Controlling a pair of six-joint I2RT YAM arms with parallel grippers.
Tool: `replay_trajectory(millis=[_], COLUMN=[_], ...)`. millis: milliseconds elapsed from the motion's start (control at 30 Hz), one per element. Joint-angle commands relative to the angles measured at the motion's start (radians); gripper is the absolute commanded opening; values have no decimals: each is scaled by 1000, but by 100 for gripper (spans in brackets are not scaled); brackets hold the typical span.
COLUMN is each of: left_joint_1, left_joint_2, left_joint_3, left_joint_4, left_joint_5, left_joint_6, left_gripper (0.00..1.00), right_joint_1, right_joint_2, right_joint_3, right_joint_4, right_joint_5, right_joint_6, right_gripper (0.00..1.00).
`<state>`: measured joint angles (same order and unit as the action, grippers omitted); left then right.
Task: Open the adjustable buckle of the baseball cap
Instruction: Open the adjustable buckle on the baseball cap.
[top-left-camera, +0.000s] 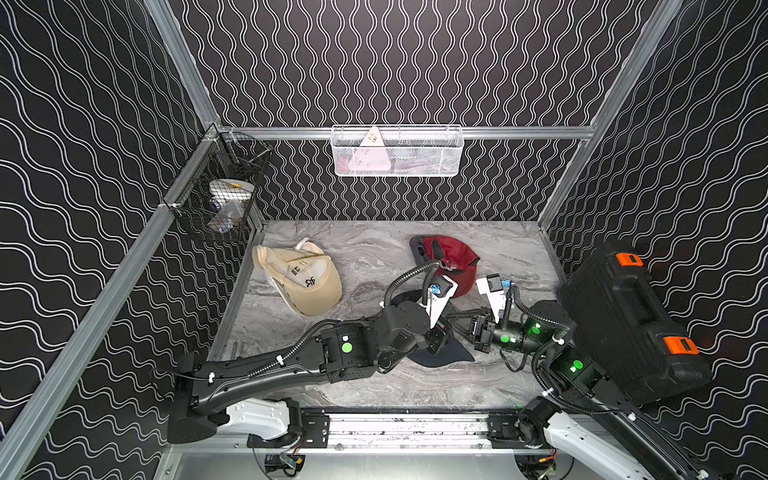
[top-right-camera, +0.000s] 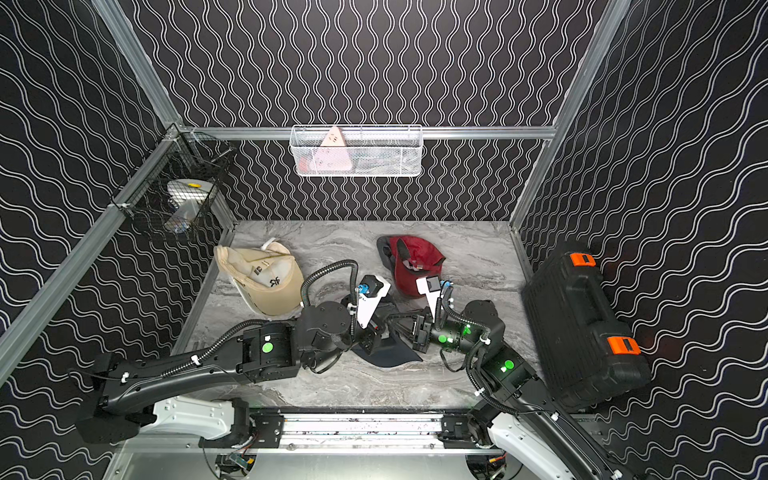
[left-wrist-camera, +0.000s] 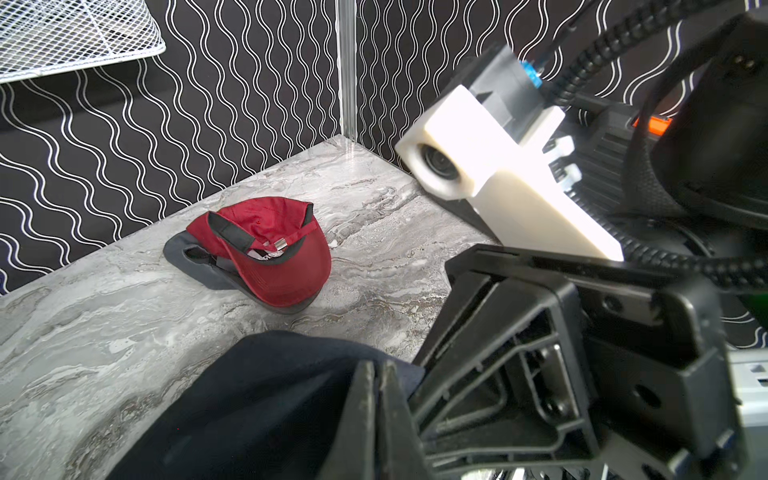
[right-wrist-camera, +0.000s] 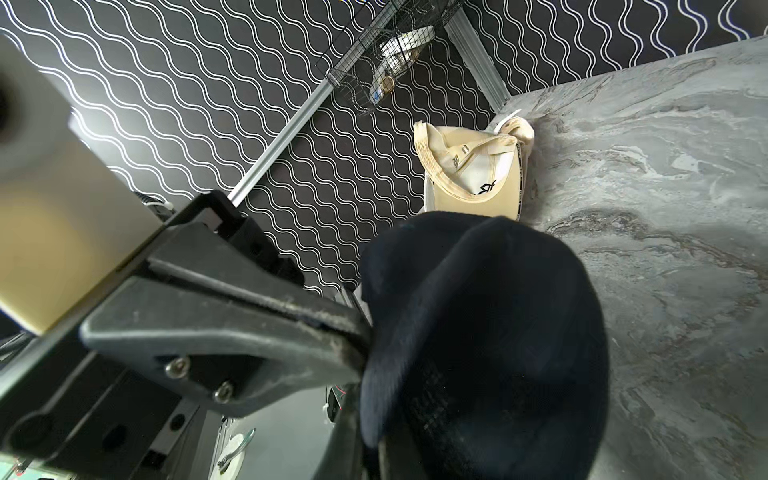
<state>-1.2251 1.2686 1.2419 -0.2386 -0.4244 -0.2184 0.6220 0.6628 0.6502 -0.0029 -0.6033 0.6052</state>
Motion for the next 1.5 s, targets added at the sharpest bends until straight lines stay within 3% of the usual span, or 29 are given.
replay_trajectory(millis=[0, 700, 1133, 1167, 1300, 1367, 1467], left_joint_1=[-1, -2, -2, -2, -2, -2, -3], left_joint_2=[-8, -136, -218, -215, -195, -200, -230], left_joint_3=[2, -101, -153, -154, -145, -159, -191], left_joint_4=[36, 2, -32, -29, -29, -9, 14], left_joint_5=[-15, -5, -30, -23, -15, 1, 8], left_joint_6=[13, -27, -42, -41, -39, -22, 0], left_gripper=[0, 0, 0, 5, 50, 56, 56], right_joint_1=[3, 2, 2, 1, 2, 1, 1], right_joint_2=[-2, -29, -27, -25, -16, -12, -16], right_joint_3=[14, 19, 3, 3, 21, 39, 65], right_joint_4=[1, -57, -30, -28, -22, -34, -73], right_joint_5=[1, 199, 203, 199, 182, 183, 217], right_joint_6=[-18, 10, 29, 30, 38, 38, 43], right_gripper=[0, 0, 0, 0, 0, 0, 0])
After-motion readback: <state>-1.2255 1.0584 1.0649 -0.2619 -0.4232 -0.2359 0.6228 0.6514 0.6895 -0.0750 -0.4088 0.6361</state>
